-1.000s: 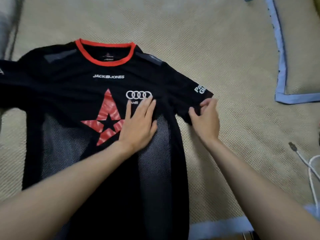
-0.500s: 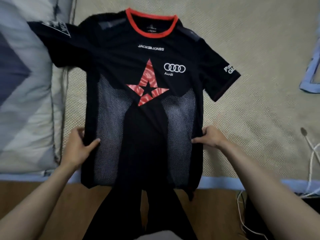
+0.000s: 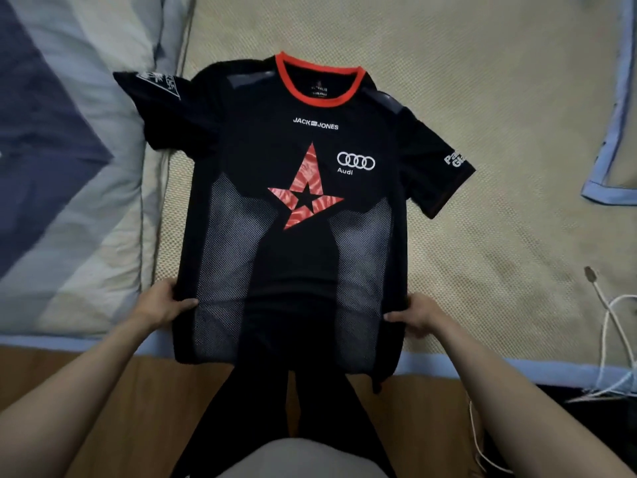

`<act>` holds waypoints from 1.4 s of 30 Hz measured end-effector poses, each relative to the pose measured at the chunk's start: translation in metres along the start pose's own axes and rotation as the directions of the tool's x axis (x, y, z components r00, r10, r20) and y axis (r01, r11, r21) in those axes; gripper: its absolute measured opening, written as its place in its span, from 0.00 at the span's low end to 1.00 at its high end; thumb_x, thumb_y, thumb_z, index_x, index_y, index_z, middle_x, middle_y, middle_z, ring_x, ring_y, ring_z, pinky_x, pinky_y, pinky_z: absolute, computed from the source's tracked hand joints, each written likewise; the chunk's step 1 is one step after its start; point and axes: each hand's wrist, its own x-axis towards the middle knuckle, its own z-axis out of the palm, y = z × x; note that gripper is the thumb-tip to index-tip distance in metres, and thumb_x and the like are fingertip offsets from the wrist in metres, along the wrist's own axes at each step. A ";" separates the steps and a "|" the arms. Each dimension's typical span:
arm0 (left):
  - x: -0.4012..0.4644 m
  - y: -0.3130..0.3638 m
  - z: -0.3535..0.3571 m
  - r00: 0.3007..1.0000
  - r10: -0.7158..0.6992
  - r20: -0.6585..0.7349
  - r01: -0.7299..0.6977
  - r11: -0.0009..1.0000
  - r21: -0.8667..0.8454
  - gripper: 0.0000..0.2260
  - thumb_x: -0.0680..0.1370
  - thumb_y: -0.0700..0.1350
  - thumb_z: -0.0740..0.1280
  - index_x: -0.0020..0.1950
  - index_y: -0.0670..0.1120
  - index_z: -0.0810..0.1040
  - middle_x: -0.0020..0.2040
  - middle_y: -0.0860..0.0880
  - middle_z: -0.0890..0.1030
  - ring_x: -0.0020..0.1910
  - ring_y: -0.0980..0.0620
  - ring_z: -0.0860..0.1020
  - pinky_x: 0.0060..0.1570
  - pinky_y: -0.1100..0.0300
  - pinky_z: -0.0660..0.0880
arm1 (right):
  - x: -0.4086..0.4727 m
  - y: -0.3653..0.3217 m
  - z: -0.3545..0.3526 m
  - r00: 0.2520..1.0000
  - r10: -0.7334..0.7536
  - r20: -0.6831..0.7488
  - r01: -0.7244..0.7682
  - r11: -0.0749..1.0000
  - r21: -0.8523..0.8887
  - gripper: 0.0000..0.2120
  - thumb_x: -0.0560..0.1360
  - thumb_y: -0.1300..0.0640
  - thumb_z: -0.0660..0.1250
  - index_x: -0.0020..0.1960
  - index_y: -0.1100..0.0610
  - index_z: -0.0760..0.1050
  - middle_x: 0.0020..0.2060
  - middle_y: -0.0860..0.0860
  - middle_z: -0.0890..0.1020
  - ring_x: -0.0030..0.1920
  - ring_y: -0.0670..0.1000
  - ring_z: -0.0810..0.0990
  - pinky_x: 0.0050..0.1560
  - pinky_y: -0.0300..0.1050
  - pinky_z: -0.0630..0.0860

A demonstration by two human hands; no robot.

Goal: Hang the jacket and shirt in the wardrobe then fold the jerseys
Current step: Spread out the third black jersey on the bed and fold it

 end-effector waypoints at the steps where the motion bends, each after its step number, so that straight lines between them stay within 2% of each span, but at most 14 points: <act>1: 0.003 0.010 -0.008 0.999 -0.019 -0.032 0.019 1.000 0.003 0.14 0.72 0.47 0.78 0.49 0.40 0.79 0.45 0.42 0.83 0.43 0.44 0.80 0.38 0.54 0.69 | -0.001 -0.011 -0.009 0.999 0.034 0.031 -0.032 0.996 -0.084 0.12 0.71 0.51 0.79 0.48 0.55 0.79 0.36 0.51 0.83 0.34 0.51 0.84 0.34 0.44 0.80; 4: 0.022 0.051 -0.042 0.975 0.014 -0.221 -0.043 0.991 -0.130 0.16 0.73 0.46 0.77 0.51 0.39 0.75 0.44 0.41 0.80 0.44 0.43 0.77 0.45 0.53 0.71 | -0.003 -0.062 -0.040 0.999 0.041 -0.028 -0.049 0.854 -0.518 0.22 0.70 0.41 0.77 0.54 0.56 0.80 0.37 0.50 0.82 0.48 0.57 0.87 0.53 0.51 0.83; 6: 0.053 0.077 -0.073 0.947 0.021 -0.321 -0.116 0.953 -0.280 0.16 0.75 0.45 0.75 0.54 0.38 0.74 0.45 0.42 0.78 0.45 0.45 0.76 0.47 0.54 0.70 | 0.000 -0.108 -0.051 0.990 -0.086 -0.112 0.002 0.802 -0.598 0.18 0.72 0.43 0.73 0.51 0.57 0.83 0.37 0.50 0.85 0.45 0.54 0.88 0.52 0.47 0.83; 9: 0.104 0.112 -0.123 0.937 -0.040 -0.346 -0.174 0.806 -0.566 0.15 0.75 0.50 0.74 0.54 0.43 0.76 0.43 0.43 0.77 0.42 0.47 0.76 0.40 0.57 0.71 | 0.011 -0.182 -0.048 0.949 -0.295 -0.111 0.228 0.885 -0.405 0.17 0.77 0.47 0.68 0.36 0.58 0.81 0.26 0.52 0.84 0.31 0.54 0.86 0.41 0.47 0.84; 12: 0.132 0.144 -0.151 0.958 -0.153 -0.244 -0.146 0.471 -0.870 0.14 0.77 0.51 0.73 0.57 0.45 0.76 0.44 0.48 0.81 0.33 0.54 0.76 0.26 0.66 0.72 | 0.025 -0.251 -0.033 0.903 -0.427 -0.044 0.422 0.902 -0.089 0.15 0.80 0.50 0.66 0.42 0.61 0.80 0.31 0.57 0.86 0.38 0.60 0.88 0.40 0.51 0.85; 15: 0.148 0.168 -0.148 0.947 -0.153 -0.284 -0.240 0.254 -0.937 0.11 0.78 0.46 0.72 0.57 0.48 0.74 0.47 0.49 0.83 0.31 0.56 0.80 0.28 0.64 0.76 | 0.032 -0.309 -0.013 0.828 -0.552 -0.100 0.557 0.830 0.020 0.09 0.79 0.53 0.66 0.42 0.56 0.76 0.34 0.57 0.87 0.37 0.59 0.87 0.42 0.59 0.85; 17: 0.154 0.174 -0.143 0.901 -0.124 -0.415 -0.381 0.233 -0.895 0.13 0.77 0.43 0.72 0.60 0.45 0.74 0.52 0.46 0.84 0.39 0.54 0.83 0.39 0.60 0.80 | 0.034 -0.340 -0.001 0.782 -0.601 -0.163 0.617 0.784 0.071 0.09 0.76 0.53 0.68 0.39 0.52 0.74 0.33 0.53 0.86 0.35 0.56 0.87 0.43 0.60 0.85; 21: 0.147 0.188 -0.149 0.737 0.060 -0.674 -0.544 0.645 -0.537 0.13 0.73 0.52 0.73 0.53 0.45 0.80 0.48 0.49 0.83 0.44 0.56 0.81 0.48 0.62 0.77 | 0.026 -0.384 0.009 0.693 -0.647 -0.318 0.720 0.649 0.246 0.10 0.71 0.46 0.73 0.41 0.49 0.74 0.38 0.49 0.86 0.38 0.51 0.85 0.46 0.55 0.84; 23: 0.133 0.201 -0.149 0.687 0.225 -0.690 -0.579 0.743 -0.334 0.11 0.74 0.55 0.70 0.47 0.47 0.79 0.43 0.48 0.82 0.42 0.52 0.79 0.44 0.57 0.75 | 0.015 -0.397 0.007 0.708 -0.646 -0.286 0.699 0.583 0.413 0.14 0.73 0.44 0.74 0.47 0.53 0.76 0.44 0.53 0.86 0.40 0.51 0.84 0.45 0.53 0.84; 26: 0.106 0.232 -0.138 0.681 0.480 -0.552 -0.659 0.732 -0.176 0.08 0.76 0.48 0.67 0.51 0.46 0.81 0.45 0.47 0.83 0.46 0.50 0.81 0.41 0.64 0.71 | 0.001 -0.402 0.000 0.715 -0.683 -0.149 0.629 0.536 0.563 0.21 0.75 0.39 0.70 0.53 0.56 0.81 0.45 0.49 0.86 0.45 0.49 0.86 0.40 0.46 0.84; 29: 0.095 0.258 -0.126 0.733 0.601 -0.319 -0.660 0.743 -0.116 0.10 0.77 0.44 0.65 0.56 0.44 0.79 0.53 0.41 0.84 0.54 0.43 0.81 0.48 0.61 0.72 | 0.004 -0.387 -0.009 0.776 -0.611 -0.157 0.533 0.502 0.681 0.17 0.75 0.43 0.72 0.54 0.55 0.84 0.45 0.50 0.88 0.47 0.50 0.87 0.39 0.45 0.83; 34: 0.073 0.284 -0.093 0.674 0.738 0.025 -0.737 0.674 -0.048 0.25 0.76 0.38 0.65 0.74 0.43 0.71 0.66 0.44 0.79 0.64 0.46 0.77 0.58 0.65 0.69 | 0.030 -0.324 -0.042 0.859 -0.468 -0.206 0.463 0.542 0.701 0.05 0.73 0.53 0.68 0.38 0.51 0.80 0.34 0.48 0.81 0.37 0.48 0.80 0.34 0.41 0.75; 38: 0.066 0.303 -0.059 0.589 0.796 0.139 -0.808 0.581 0.096 0.31 0.70 0.42 0.61 0.74 0.51 0.70 0.66 0.49 0.77 0.64 0.46 0.76 0.61 0.45 0.74 | 0.037 -0.276 -0.057 0.879 -0.453 -0.150 0.402 0.535 0.743 0.06 0.69 0.55 0.66 0.36 0.54 0.81 0.35 0.52 0.81 0.38 0.52 0.80 0.40 0.47 0.76; 42: 0.050 0.330 -0.035 0.511 0.858 0.058 -0.767 0.424 0.481 0.35 0.72 0.40 0.64 0.78 0.59 0.65 0.78 0.46 0.63 0.78 0.44 0.59 0.76 0.38 0.51 | 0.038 -0.238 -0.085 0.892 -0.427 -0.147 0.295 0.304 0.906 0.18 0.71 0.56 0.68 0.57 0.64 0.83 0.50 0.61 0.84 0.47 0.59 0.83 0.46 0.51 0.80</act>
